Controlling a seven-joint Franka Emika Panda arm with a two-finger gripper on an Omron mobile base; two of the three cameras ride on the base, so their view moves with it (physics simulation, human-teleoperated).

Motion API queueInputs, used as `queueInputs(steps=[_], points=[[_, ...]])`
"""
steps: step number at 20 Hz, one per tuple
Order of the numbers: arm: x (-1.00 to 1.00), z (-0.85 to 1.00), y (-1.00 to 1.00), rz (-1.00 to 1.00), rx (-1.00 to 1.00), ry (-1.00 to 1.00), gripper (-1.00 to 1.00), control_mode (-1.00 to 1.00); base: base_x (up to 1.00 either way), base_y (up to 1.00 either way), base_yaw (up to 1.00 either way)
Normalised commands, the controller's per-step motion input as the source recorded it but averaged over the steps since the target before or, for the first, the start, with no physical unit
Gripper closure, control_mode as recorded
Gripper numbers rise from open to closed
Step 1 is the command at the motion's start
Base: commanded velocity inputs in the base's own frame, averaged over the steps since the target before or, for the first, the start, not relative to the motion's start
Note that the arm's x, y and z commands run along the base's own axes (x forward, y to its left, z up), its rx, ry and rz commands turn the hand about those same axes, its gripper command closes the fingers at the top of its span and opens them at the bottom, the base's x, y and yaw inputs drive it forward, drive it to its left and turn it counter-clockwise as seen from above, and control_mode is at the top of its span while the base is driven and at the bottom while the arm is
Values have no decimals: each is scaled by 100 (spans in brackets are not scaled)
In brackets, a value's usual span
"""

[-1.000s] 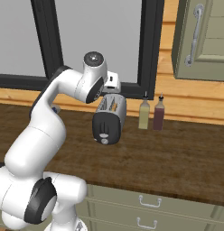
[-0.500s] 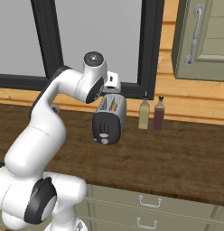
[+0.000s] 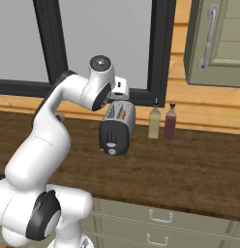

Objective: Start the toaster. Once the lever pops up, take the bread to the plate on the dining counter.

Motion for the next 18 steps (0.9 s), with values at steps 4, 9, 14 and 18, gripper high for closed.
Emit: queueInputs(steps=[4,9,14,18], points=[[0,0,0,0,0,0,-100,-100,0,0,0],[0,0,0,0,0,0,-100,-100,0,0,0],[0,0,0,0,0,0,-100,-100,0,0,0],[0,0,0,0,0,0,-100,-100,0,0,0]])
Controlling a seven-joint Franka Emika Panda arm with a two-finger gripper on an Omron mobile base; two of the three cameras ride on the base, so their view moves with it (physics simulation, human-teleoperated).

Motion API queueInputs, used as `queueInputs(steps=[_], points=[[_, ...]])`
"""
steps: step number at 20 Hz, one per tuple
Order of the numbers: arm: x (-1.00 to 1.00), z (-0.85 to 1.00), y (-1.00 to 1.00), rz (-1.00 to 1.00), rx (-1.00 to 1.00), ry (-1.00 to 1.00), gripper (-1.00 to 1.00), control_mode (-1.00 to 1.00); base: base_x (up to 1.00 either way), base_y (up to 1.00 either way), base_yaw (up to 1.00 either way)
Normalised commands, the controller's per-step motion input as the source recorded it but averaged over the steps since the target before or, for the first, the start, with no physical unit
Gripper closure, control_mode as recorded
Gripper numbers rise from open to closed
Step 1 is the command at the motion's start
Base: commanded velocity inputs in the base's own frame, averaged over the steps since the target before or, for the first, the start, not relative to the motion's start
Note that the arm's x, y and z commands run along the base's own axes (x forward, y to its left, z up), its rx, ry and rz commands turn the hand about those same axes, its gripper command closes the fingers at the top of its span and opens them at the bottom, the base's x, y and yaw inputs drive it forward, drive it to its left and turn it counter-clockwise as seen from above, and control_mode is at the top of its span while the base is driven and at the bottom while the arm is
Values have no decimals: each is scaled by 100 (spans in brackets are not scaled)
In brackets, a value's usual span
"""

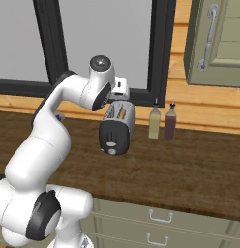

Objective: Start the toaster. Once the lever pops up, take the bread to the plate on the dining counter.

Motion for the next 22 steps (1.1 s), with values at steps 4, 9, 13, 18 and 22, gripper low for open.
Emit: queueInputs(steps=[4,9,13,18,22], points=[[0,0,0,0,0,0,-100,-100,0,0,0],[0,0,0,0,0,0,-100,-100,0,0,0],[0,0,0,0,0,0,-100,-100,0,0,0],[0,0,0,0,0,0,-100,-100,0,0,0],[0,0,0,0,0,0,-100,-100,0,0,0]])
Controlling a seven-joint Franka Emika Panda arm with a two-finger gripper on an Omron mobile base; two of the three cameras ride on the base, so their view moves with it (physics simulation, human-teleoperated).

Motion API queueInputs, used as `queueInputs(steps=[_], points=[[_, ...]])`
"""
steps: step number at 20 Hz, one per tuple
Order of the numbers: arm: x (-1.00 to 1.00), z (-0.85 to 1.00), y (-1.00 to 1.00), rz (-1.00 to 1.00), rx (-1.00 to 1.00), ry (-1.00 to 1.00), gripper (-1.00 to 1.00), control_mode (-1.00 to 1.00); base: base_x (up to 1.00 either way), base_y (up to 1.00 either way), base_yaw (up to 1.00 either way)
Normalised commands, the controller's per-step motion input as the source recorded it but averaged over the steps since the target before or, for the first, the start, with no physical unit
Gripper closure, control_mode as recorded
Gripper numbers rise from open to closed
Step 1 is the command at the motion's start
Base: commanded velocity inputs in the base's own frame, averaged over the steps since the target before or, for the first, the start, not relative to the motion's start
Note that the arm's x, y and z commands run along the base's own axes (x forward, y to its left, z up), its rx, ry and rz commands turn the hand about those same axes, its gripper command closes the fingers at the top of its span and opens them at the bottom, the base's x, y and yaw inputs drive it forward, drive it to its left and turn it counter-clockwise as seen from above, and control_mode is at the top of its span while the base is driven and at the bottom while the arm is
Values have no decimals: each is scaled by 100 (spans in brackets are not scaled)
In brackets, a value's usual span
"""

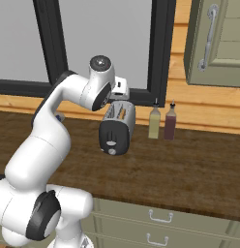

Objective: Start the toaster. Once the lever pops up, take the bread to the plate on the dining counter.

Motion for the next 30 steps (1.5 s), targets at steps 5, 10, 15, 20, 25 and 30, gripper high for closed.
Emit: queueInputs(steps=[5,10,15,20,25,30], points=[[0,0,0,0,0,0,-100,-100,0,0,0],[0,0,0,0,0,0,-100,-100,0,0,0],[0,0,0,0,0,0,-100,-100,0,0,0],[0,0,0,0,0,0,-100,-100,0,0,0],[0,0,0,0,0,0,-100,-100,0,0,0],[0,0,0,0,0,0,-100,-100,0,0,0]])
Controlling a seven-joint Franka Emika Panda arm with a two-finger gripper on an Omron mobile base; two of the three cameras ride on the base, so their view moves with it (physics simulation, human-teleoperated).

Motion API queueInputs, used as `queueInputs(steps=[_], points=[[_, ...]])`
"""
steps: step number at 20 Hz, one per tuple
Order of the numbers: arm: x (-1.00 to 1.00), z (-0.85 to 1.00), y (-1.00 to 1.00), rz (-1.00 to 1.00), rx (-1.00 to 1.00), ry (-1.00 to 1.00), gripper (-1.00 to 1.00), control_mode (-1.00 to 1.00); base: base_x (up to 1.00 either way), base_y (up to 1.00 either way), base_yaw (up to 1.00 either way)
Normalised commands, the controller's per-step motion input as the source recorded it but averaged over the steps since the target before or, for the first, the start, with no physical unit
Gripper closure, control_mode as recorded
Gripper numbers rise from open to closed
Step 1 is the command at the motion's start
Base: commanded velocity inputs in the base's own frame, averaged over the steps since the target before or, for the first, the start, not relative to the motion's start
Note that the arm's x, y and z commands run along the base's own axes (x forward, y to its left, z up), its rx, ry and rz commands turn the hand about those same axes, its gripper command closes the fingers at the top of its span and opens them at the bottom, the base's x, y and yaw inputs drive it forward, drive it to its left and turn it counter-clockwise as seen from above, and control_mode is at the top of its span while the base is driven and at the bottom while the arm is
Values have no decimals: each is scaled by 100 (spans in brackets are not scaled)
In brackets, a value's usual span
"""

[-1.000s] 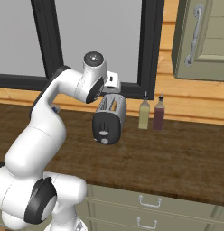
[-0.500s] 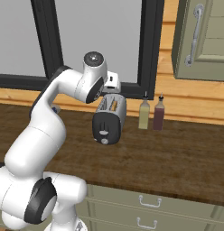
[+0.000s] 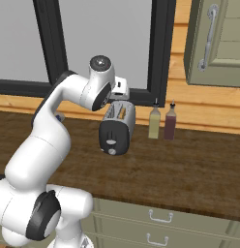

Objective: Start the toaster. Once the lever pops up, take the bread to the plate on the dining counter.

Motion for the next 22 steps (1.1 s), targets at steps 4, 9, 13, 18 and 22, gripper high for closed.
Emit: queueInputs(steps=[4,9,13,18,22], points=[[0,0,0,0,0,0,-100,-100,0,0,0],[0,0,0,0,0,0,-100,-100,0,0,0],[0,0,0,0,0,0,-100,-100,0,0,0],[0,0,0,0,0,0,-100,-100,0,0,0],[0,0,0,0,0,0,-100,-100,0,0,0]])
